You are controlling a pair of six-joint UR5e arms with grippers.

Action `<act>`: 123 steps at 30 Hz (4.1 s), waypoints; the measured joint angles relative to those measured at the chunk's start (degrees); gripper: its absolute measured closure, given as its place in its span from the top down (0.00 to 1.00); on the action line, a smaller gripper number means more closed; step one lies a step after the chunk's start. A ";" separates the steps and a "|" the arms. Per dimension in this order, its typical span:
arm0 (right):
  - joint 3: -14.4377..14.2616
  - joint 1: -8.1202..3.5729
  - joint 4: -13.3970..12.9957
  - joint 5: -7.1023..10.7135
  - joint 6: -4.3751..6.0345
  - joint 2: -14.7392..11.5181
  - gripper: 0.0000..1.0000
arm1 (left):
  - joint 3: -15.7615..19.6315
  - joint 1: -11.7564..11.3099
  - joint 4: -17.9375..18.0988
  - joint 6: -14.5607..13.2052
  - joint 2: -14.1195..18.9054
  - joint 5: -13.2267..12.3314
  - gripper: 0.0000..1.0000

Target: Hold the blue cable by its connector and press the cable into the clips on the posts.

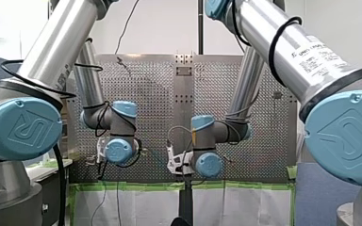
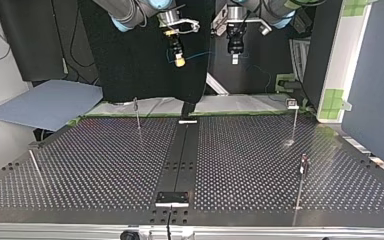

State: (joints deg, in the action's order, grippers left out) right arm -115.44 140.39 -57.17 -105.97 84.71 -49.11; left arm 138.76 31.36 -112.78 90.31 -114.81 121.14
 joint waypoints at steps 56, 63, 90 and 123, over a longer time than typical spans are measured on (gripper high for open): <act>4.57 -3.72 16.28 1.23 9.61 -26.48 0.00 | -2.87 -4.84 -18.14 6.17 25.68 2.82 0.00; 6.86 -4.64 16.72 3.88 9.61 -26.97 0.00 | -4.88 -5.50 -19.72 6.61 26.77 2.90 0.00; 13.74 -4.87 19.07 7.35 10.19 -22.30 0.00 | -11.47 -8.97 -27.69 11.58 30.47 2.85 0.00; 26.36 -4.31 26.22 11.47 10.22 -22.24 0.00 | -24.18 -16.44 -39.66 16.00 34.14 2.16 0.00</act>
State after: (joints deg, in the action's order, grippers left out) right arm -89.08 136.08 -30.94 -94.50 94.93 -71.34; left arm 114.59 14.92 -152.44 106.31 -80.66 123.29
